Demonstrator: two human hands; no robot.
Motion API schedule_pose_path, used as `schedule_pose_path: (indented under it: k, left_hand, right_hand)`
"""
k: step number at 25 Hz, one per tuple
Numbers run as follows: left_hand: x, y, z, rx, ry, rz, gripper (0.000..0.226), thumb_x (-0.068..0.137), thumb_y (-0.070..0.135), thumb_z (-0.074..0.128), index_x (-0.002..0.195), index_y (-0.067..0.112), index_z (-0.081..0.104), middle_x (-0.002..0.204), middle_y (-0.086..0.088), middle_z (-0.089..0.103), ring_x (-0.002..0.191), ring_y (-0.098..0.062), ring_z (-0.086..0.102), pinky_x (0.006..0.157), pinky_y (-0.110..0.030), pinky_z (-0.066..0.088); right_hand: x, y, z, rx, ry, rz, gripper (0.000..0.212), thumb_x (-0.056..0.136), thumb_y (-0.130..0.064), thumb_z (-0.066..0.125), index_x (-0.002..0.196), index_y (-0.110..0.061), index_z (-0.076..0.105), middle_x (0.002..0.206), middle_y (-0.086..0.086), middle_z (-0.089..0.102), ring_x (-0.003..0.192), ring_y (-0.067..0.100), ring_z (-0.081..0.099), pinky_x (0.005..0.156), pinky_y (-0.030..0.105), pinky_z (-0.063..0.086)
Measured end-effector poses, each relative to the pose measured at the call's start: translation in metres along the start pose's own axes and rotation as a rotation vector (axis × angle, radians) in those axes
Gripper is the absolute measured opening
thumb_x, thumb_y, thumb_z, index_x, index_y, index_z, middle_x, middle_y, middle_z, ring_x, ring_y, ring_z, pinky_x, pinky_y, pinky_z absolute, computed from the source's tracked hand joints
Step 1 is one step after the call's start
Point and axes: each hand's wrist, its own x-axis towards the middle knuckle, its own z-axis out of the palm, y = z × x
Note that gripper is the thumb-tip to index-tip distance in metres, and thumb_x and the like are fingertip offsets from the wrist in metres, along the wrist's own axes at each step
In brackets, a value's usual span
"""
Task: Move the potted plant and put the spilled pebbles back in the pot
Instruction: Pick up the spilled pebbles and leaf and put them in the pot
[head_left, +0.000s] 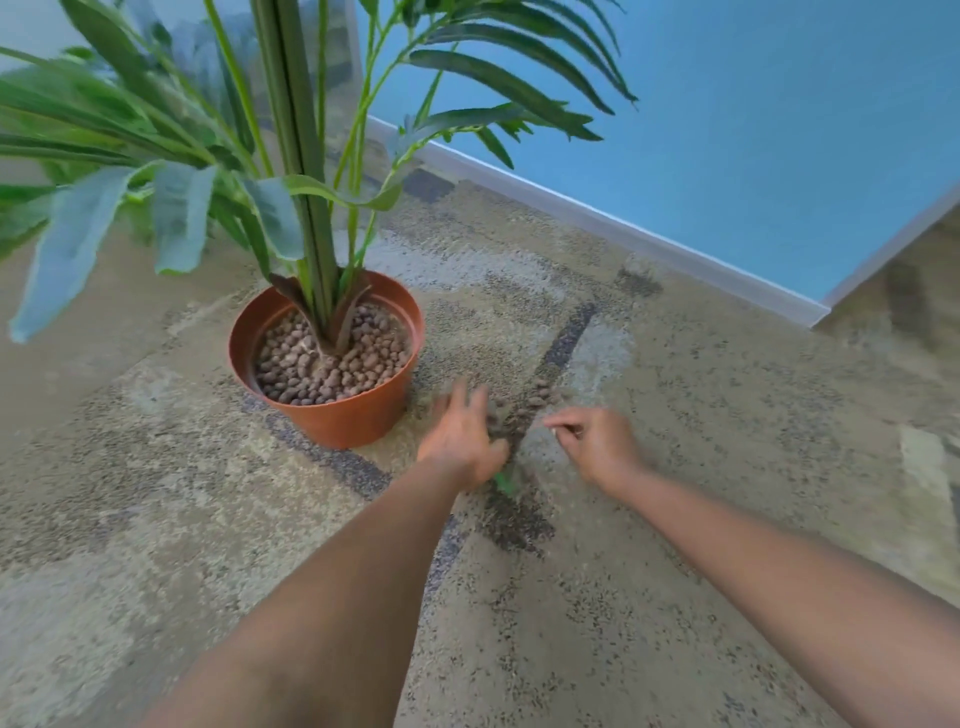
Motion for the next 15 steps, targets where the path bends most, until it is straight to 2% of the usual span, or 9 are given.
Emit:
schedule_pose_path:
  k: [1,2,4,6,8,10,11,14,15]
  left_hand:
    - [0.005,0.002,0.003,0.046,-0.06,0.033,0.082,0.086,0.043,0.061,0.15,0.038,0.01,0.161,0.012,-0.004,0.147,-0.029,0.003,0.106,-0.059,0.033]
    - [0.01,0.005,0.006,0.103,-0.119,0.058,0.082,0.088,0.05,0.058,0.15,0.042,0.004,0.161,0.013,-0.007,0.147,-0.03,-0.004,0.105,-0.062,0.033]
    - [0.02,0.011,0.01,0.26,-0.215,0.08,0.071,0.09,0.049,0.056,0.15,0.039,0.019,0.161,0.008,0.003,0.146,-0.036,-0.002,0.105,-0.062,0.037]
    - [0.024,0.015,0.01,0.475,-0.218,0.127,0.056,0.093,0.03,0.057,0.145,0.023,0.038,0.154,-0.005,0.024,0.142,-0.039,0.013,0.107,-0.057,0.038]
    - [0.022,0.011,0.013,0.574,-0.129,0.197,0.04,0.093,0.015,0.053,0.133,0.013,0.053,0.143,-0.011,0.044,0.135,-0.034,0.034,0.106,-0.049,0.041]
    - [0.015,-0.002,0.017,0.449,-0.048,0.18,0.036,0.093,0.001,0.049,0.126,0.009,0.059,0.137,-0.013,0.053,0.126,-0.029,0.05,0.103,-0.041,0.046]
    - [0.008,-0.008,0.018,0.369,-0.03,0.164,0.038,0.091,-0.004,0.05,0.125,0.007,0.06,0.135,-0.013,0.056,0.121,-0.028,0.056,0.1,-0.04,0.049]
    - [-0.017,-0.025,0.016,0.141,0.04,0.127,0.035,0.09,-0.001,0.056,0.123,0.009,0.064,0.125,-0.015,0.063,0.109,-0.03,0.063,0.094,-0.037,0.052]
    - [-0.027,-0.027,0.015,0.033,0.081,0.121,0.034,0.091,0.003,0.058,0.124,0.011,0.065,0.123,-0.014,0.065,0.107,-0.028,0.064,0.094,-0.032,0.051]
  right_hand:
    - [-0.002,0.006,-0.01,0.031,0.025,0.041,0.02,0.088,-0.007,0.068,0.1,-0.021,0.077,0.105,-0.003,0.075,0.064,-0.012,0.056,0.063,0.005,0.045]
    - [-0.004,0.011,-0.02,0.065,0.041,0.07,0.02,0.088,-0.008,0.068,0.099,-0.022,0.077,0.101,-0.003,0.076,0.05,-0.012,0.05,0.051,0.004,0.04]
    - [-0.007,0.018,-0.035,0.11,0.047,0.113,0.02,0.089,-0.009,0.067,0.096,-0.025,0.077,0.089,-0.004,0.076,0.037,-0.003,0.047,0.036,0.008,0.034]
    - [-0.005,0.022,-0.047,0.116,0.039,0.154,0.019,0.089,-0.011,0.067,0.096,-0.026,0.077,0.081,-0.01,0.072,0.034,0.0,0.046,0.033,0.012,0.034]
    - [-0.003,0.017,-0.056,0.127,0.03,0.174,0.017,0.088,-0.013,0.069,0.098,-0.025,0.077,0.085,-0.007,0.073,0.039,0.001,0.054,0.037,0.018,0.042]
    - [-0.001,0.009,-0.06,0.194,0.039,0.197,0.017,0.087,-0.015,0.072,0.093,-0.031,0.076,0.083,-0.006,0.074,0.066,0.017,0.071,0.052,0.027,0.054]
    - [-0.001,0.002,-0.061,0.227,0.039,0.207,0.019,0.086,-0.016,0.072,0.09,-0.034,0.075,0.083,-0.006,0.074,0.078,0.024,0.073,0.06,0.03,0.056]
    - [0.008,-0.033,-0.062,0.403,0.031,0.176,0.02,0.083,-0.014,0.073,0.09,-0.033,0.076,0.091,0.0,0.077,0.09,0.036,0.071,0.083,0.047,0.058]
    - [0.011,-0.049,-0.063,0.485,0.022,0.133,0.02,0.082,-0.014,0.074,0.091,-0.032,0.077,0.093,-0.001,0.077,0.092,0.034,0.071,0.087,0.049,0.057]
